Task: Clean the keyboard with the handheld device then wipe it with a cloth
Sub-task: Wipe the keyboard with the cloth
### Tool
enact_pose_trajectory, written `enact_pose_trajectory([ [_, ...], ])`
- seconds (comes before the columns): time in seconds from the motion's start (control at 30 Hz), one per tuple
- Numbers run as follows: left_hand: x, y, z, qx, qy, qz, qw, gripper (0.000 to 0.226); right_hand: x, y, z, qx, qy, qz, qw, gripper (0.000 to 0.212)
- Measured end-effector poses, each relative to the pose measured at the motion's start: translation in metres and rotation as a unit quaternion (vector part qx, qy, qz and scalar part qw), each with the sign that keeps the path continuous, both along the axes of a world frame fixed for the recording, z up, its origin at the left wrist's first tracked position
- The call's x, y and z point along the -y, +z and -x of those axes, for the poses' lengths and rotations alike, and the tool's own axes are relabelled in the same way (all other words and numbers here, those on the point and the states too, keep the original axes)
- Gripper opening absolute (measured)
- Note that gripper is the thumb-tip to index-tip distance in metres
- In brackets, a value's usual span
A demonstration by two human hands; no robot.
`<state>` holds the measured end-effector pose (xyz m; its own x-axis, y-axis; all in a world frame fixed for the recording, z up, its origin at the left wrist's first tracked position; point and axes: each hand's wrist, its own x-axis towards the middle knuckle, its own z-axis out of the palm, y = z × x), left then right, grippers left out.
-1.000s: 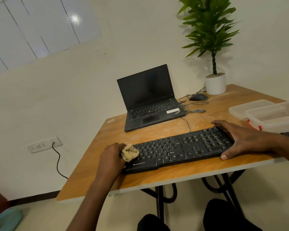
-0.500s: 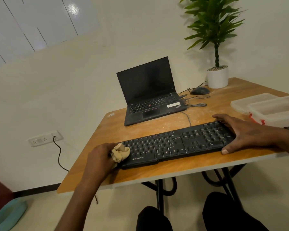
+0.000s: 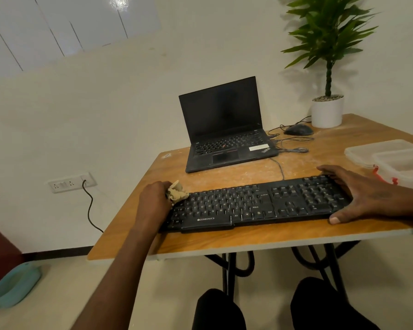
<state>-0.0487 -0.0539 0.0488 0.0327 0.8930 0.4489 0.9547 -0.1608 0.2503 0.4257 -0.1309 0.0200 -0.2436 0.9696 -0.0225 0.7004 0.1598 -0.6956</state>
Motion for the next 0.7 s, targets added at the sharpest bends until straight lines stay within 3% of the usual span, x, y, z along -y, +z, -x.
enact_pose_trajectory([
  [0.37,0.067,-0.009,0.025,0.009,-0.026,0.026,0.999,0.040,-0.001,0.001,0.003,-0.010,0.000,0.002,1.000,0.126],
  [0.7,0.012,0.001,0.019,0.025,0.006,-0.009,1.000,0.027,-0.003,0.000,0.001,0.026,-0.015,0.016,0.999,0.126],
])
